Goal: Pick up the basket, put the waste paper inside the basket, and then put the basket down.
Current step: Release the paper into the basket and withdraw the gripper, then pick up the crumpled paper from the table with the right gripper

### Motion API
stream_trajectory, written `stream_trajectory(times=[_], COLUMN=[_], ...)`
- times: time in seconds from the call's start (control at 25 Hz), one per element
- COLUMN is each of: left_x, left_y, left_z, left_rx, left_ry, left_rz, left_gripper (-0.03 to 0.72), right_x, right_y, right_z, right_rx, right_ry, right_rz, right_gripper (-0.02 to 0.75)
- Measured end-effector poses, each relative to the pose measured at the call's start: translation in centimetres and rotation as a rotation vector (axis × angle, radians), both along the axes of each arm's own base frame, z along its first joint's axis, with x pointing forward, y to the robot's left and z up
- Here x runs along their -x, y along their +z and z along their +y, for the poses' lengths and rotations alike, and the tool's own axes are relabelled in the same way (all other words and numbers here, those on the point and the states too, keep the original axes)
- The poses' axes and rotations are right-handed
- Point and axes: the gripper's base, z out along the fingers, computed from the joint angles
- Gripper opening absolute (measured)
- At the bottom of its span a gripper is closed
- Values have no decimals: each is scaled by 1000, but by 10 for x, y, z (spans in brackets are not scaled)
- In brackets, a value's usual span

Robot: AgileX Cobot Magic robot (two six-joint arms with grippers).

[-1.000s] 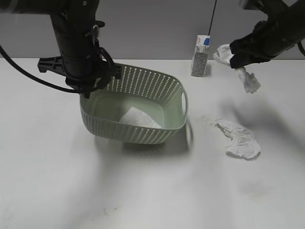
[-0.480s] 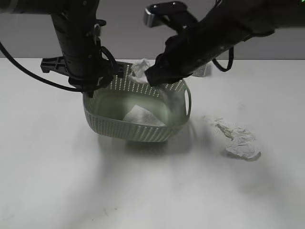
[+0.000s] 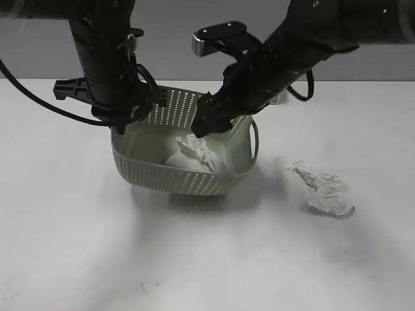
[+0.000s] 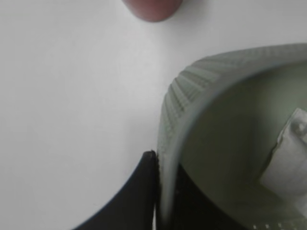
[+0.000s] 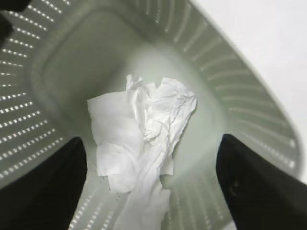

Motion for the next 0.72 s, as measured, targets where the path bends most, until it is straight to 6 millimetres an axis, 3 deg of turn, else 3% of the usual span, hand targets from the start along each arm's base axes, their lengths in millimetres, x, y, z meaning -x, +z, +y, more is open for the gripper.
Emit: stream_trajectory(times=[0.16, 0.28, 0.36, 0.48, 0.6, 0.72], left_x=[0, 0, 0, 0, 0, 0], left_y=[0, 0, 0, 0, 0, 0], left_z=[0, 0, 0, 0, 0, 0], left_rx=[-5, -7, -7, -7, -6, -8], left_ry=[-13, -16, -16, -16, -16, -20], left_rz=[3, 5, 5, 5, 4, 3], left_gripper=[7, 7, 7, 7, 7, 7], right_x=[2, -2, -2, 7, 28, 44], right_y=[40, 64, 62, 28, -23, -61], right_z=[-21, -61, -89, -121, -134, -144], right_rx=[39, 35, 40, 76, 123, 167], right_ry=[-31, -140, -218, -311, -359, -390], right_rz=[-74, -121, -117, -68, -25, -51], right_gripper=[600, 581, 578, 576, 575, 573])
